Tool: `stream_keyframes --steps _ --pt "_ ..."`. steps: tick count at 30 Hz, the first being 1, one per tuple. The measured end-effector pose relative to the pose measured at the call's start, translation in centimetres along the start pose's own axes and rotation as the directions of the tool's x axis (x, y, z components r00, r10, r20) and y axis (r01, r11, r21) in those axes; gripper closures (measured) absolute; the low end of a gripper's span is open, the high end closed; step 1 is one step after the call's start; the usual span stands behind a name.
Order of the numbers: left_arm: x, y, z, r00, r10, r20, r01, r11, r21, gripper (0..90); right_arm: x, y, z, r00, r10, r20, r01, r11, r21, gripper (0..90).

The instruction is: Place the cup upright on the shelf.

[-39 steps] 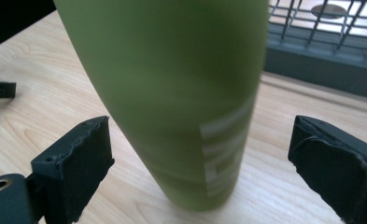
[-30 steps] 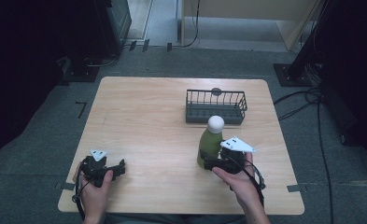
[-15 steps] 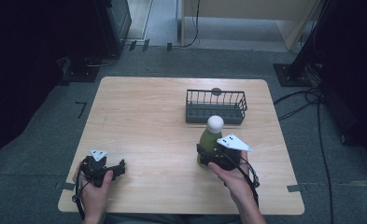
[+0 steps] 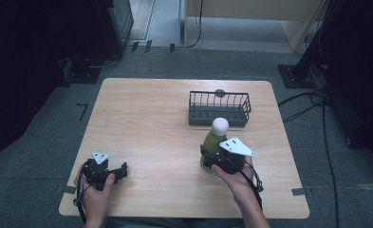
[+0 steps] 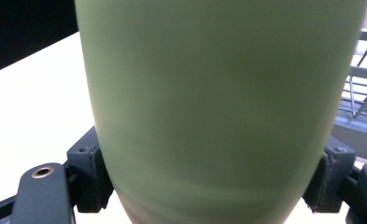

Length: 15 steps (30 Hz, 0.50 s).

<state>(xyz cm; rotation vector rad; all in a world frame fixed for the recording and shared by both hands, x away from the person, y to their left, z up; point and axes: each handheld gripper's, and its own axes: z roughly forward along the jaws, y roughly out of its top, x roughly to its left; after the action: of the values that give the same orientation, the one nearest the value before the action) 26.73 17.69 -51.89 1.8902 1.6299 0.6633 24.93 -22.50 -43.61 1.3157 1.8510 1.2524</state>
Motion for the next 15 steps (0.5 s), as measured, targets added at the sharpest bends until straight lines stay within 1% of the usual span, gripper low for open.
stream_keyframes --steps 6,12,15 --pt "0.0 0.0 0.0 1.0000 0.000 0.000 0.000 1.0000 -0.002 0.0 -0.2 0.2 -0.1 0.9997 0.021 -0.010 -0.021 1.000 0.001 20.6" --pt "0.0 0.0 0.0 1.0000 -0.002 0.000 0.002 1.0000 -0.002 0.0 -0.4 0.9 -0.3 0.9999 0.007 -0.011 -0.007 1.000 -0.003 20.7" --pt "0.0 0.0 0.0 1.0000 -0.001 0.000 0.001 1.0000 -0.001 0.0 -0.6 1.4 -0.4 0.9998 0.006 -0.021 -0.006 1.000 -0.007 20.7"
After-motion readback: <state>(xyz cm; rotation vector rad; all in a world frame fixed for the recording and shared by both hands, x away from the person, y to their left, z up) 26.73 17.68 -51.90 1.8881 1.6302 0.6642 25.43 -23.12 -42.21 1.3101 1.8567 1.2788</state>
